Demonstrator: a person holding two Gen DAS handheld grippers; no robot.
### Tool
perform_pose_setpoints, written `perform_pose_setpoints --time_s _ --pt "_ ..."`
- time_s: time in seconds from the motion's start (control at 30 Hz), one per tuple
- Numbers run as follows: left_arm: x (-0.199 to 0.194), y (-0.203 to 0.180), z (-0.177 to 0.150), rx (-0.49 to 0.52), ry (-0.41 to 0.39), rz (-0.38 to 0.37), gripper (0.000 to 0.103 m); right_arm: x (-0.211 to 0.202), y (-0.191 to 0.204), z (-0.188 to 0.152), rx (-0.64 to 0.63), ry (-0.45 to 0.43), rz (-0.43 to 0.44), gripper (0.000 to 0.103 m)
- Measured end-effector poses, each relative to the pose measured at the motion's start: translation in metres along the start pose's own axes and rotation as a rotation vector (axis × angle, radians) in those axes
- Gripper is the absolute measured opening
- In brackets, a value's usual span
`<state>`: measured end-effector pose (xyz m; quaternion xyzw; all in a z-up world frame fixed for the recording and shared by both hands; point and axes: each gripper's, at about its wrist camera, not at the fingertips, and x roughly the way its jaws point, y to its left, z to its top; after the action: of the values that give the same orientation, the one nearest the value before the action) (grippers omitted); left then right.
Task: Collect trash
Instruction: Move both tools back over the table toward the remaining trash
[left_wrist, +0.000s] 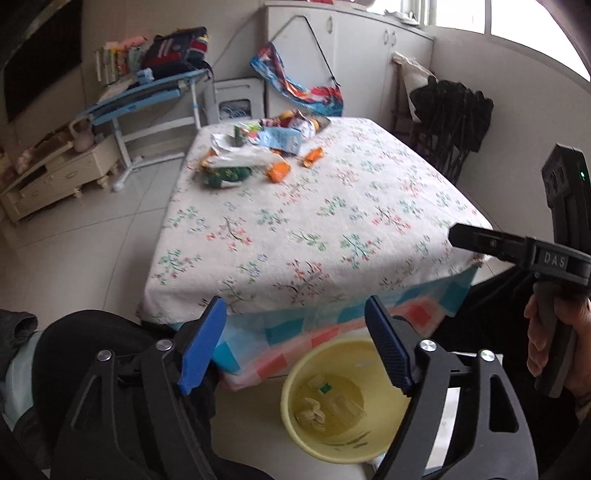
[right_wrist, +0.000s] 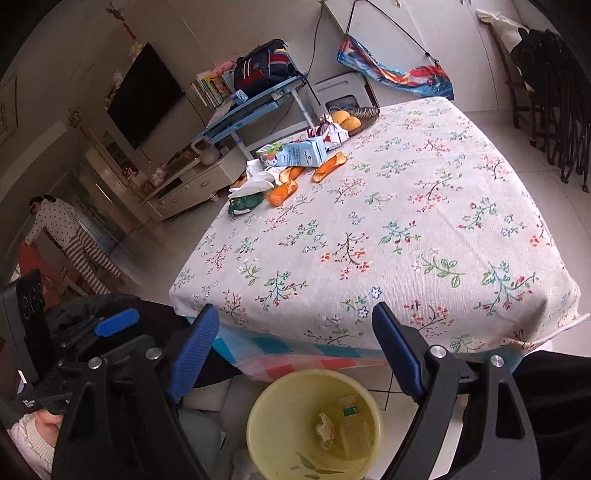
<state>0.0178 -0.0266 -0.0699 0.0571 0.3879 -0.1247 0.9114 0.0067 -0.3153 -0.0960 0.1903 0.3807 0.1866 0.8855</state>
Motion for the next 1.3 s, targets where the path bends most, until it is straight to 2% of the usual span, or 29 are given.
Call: perform_pose_setpoints --time_s 0.17,0.37,0.67,1.3 --pt "-0.012 0.019 0.006 -0.083 -0.075 0.06 0.08 -0.011 0.009 0.003 -0.069 -0.075 -0.06 0.083" --pt "-0.017 0.029 0.006 -0.129 -0.108 0.087 0.081 -0.013 0.021 0.004 -0.145 -0.115 -0.104 0.083" --pt "-0.022 0.027 0.007 -0.125 -0.136 0.112 0.083 -0.006 0.035 0.001 -0.234 -0.11 -0.13 0.083" --pt "-0.028 0.033 0.008 -0.148 -0.16 0.131 0.086 -0.002 0.042 0.0 -0.247 -0.099 -0.128 0.083"
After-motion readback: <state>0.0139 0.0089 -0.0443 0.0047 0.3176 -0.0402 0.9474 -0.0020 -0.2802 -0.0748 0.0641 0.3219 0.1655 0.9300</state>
